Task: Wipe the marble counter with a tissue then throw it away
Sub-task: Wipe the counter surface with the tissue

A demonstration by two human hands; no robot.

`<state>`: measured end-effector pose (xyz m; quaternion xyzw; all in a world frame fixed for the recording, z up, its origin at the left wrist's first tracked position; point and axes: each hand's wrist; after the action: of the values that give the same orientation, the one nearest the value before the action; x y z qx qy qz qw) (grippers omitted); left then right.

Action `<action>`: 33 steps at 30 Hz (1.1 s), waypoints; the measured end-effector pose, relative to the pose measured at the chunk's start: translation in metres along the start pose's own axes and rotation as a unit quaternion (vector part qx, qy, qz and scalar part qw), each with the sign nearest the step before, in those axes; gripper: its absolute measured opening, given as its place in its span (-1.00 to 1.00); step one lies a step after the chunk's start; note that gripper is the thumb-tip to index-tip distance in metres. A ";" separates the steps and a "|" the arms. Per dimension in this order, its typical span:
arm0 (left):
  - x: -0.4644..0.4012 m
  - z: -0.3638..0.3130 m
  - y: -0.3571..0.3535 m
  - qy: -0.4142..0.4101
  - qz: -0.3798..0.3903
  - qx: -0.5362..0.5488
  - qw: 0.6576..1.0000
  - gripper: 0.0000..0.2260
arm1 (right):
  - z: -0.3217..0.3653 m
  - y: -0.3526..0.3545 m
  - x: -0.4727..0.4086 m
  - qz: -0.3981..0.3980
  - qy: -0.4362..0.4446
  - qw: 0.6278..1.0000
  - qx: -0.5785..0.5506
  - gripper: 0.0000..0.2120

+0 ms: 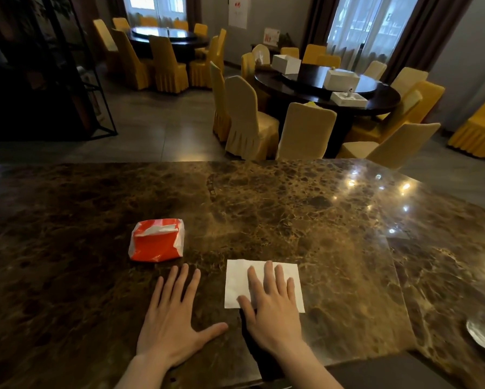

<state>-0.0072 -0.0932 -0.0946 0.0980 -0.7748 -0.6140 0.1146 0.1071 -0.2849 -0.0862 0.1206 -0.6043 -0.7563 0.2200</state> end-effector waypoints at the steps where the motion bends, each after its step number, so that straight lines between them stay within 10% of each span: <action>1: 0.000 0.000 0.000 -0.001 0.002 -0.001 1.000 0.13 | 0.004 0.001 -0.005 0.005 -0.003 1.000 -0.001 -0.40; 7: -0.002 0.002 0.000 0.000 0.008 -0.005 1.000 0.16 | 0.028 -0.009 -0.005 0.026 0.082 0.996 -0.009 -0.46; 16: -0.001 -0.001 0.001 0.002 0.005 -0.001 1.000 0.15 | -0.040 0.015 -0.018 0.006 -0.091 0.996 0.007 -0.45; 22: -0.003 0.001 0.000 0.002 0.025 -0.015 1.000 0.15 | 0.013 -0.003 -0.009 0.052 0.141 0.989 0.004 -0.44; 29: -0.002 0.000 0.003 0.003 0.027 -0.008 1.000 0.16 | -0.039 0.014 -0.024 -0.022 -0.044 0.999 -0.005 -0.45; 33: -0.003 -0.002 0.006 0.002 0.040 -0.014 0.999 0.18 | 0.002 -0.006 -0.011 -0.013 0.123 0.987 -0.101 -0.48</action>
<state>-0.0039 -0.0928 -0.0881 0.0665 -0.7693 -0.6192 0.1425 0.1148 -0.2769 -0.0924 0.1980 -0.4912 -0.7957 0.2938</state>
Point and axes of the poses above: each hand's wrist, its own x-axis away from the middle knuckle, its own y-axis out of the back of the hand, z = x × y, and after that the axes turned 5 degrees about -y, right-handed
